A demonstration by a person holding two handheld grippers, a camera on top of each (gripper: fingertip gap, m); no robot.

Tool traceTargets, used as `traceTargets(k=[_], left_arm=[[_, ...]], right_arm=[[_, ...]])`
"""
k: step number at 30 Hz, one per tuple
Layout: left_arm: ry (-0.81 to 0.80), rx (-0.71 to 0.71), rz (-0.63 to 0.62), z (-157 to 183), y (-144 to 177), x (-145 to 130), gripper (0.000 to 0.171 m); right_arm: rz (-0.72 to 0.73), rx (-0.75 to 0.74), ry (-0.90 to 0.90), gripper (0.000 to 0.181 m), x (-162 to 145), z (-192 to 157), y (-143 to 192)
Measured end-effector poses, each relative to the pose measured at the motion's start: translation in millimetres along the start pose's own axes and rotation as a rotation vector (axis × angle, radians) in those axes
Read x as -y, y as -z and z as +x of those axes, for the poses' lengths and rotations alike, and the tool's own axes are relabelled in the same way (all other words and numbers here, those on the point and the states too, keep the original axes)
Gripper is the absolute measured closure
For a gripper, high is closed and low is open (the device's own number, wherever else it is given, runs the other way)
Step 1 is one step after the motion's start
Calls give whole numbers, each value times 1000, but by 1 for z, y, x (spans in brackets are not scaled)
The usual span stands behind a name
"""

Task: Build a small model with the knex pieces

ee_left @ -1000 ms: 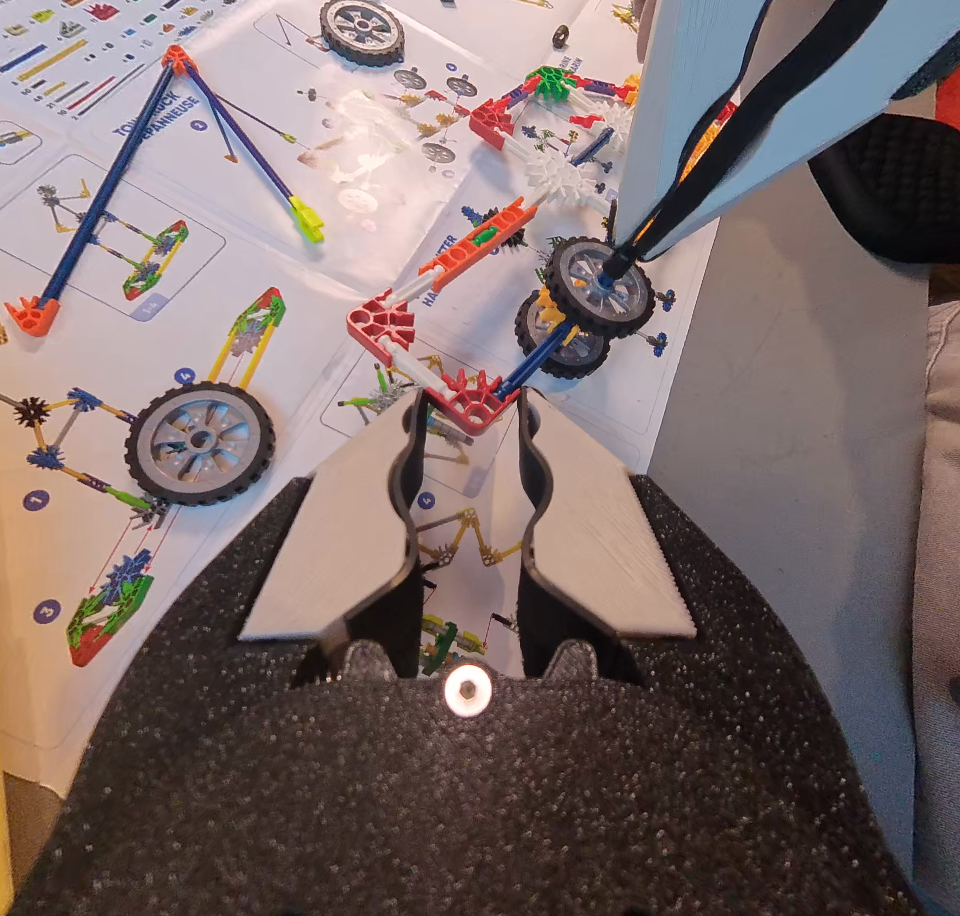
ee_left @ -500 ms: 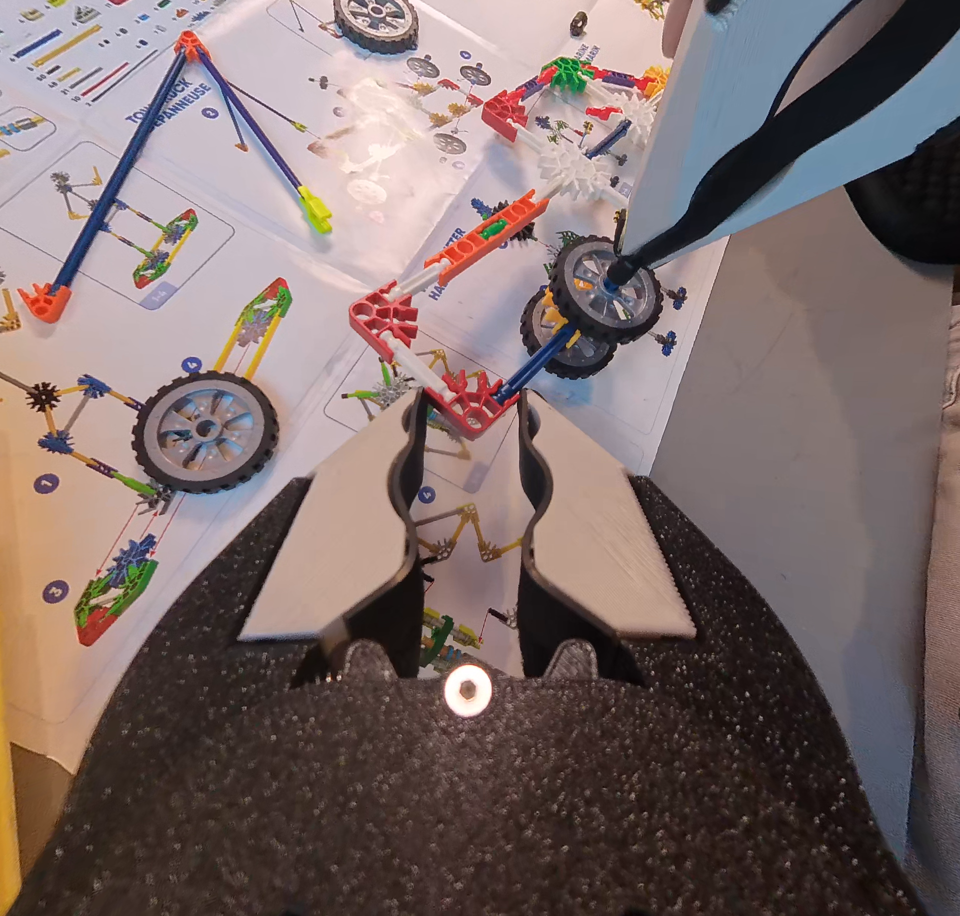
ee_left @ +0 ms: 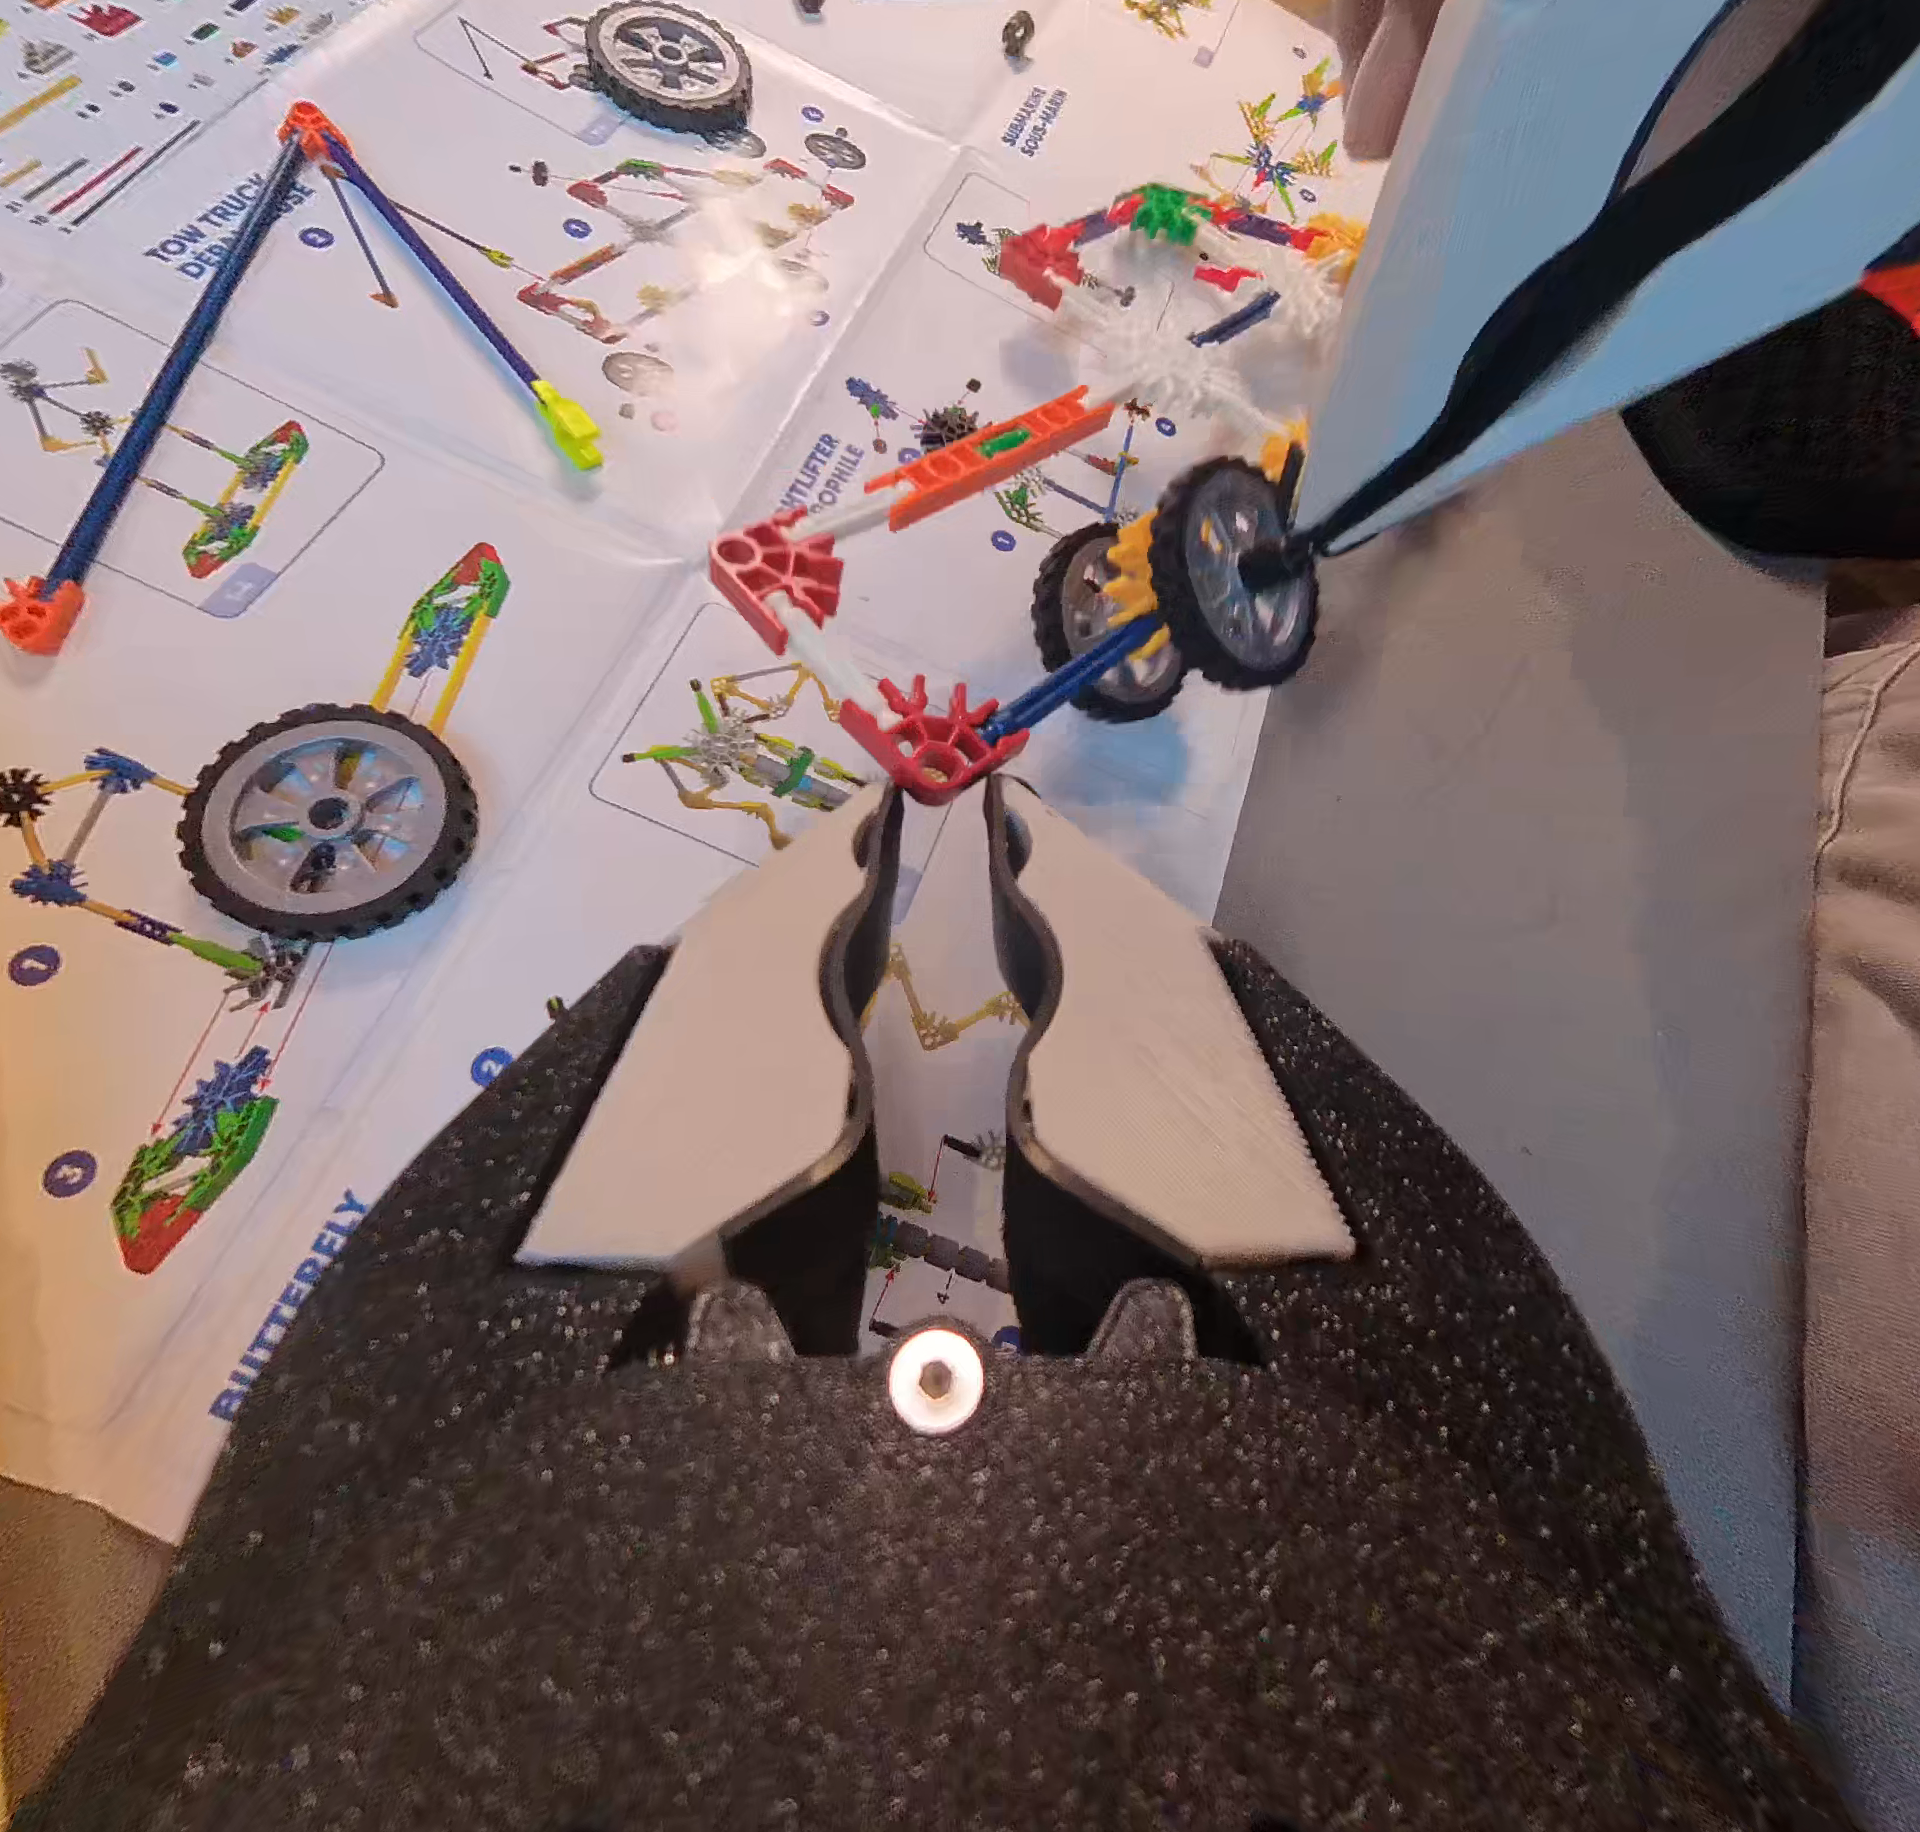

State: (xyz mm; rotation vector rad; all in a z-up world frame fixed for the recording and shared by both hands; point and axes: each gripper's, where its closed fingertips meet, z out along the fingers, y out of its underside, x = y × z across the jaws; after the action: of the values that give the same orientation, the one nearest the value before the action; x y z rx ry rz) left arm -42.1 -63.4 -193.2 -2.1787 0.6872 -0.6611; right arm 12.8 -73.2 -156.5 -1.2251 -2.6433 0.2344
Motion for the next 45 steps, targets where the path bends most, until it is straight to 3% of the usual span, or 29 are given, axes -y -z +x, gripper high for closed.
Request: traceTargets(k=[6,9,13,16,21,22,23,26,33,36,45], left_arm=[[-4,-48,21,9,2,4,160],[-8,-58,31,11,5,6,156],[-16,-31,64,6,7,12,151],[9,-32,63,3,3,10,147],[46,-67,70,8,-3,9,149],[44,-72,75,10,-2,10,149],[43,-76,85,10,-1,12,150],[53,-109,126,14,4,19,153],[31,-133,191,21,13,31,150],[6,-149,175,28,9,28,151],[-45,-195,153,49,-9,24,152]], right_arm=[[235,-92,-300,155,-26,-7,19],[226,-160,-356,141,-50,-18,12],[219,-239,-398,140,-69,-25,3],[221,-304,-357,139,-61,-19,-3],[208,-381,-266,118,-29,-1,-23],[178,-390,-238,125,-28,2,-28],[151,-368,-216,134,-29,1,-32],[176,-200,-278,134,-32,0,-26],[609,378,-654,134,-26,17,22],[789,551,-790,134,-23,27,36],[899,669,-925,135,-17,38,47]])
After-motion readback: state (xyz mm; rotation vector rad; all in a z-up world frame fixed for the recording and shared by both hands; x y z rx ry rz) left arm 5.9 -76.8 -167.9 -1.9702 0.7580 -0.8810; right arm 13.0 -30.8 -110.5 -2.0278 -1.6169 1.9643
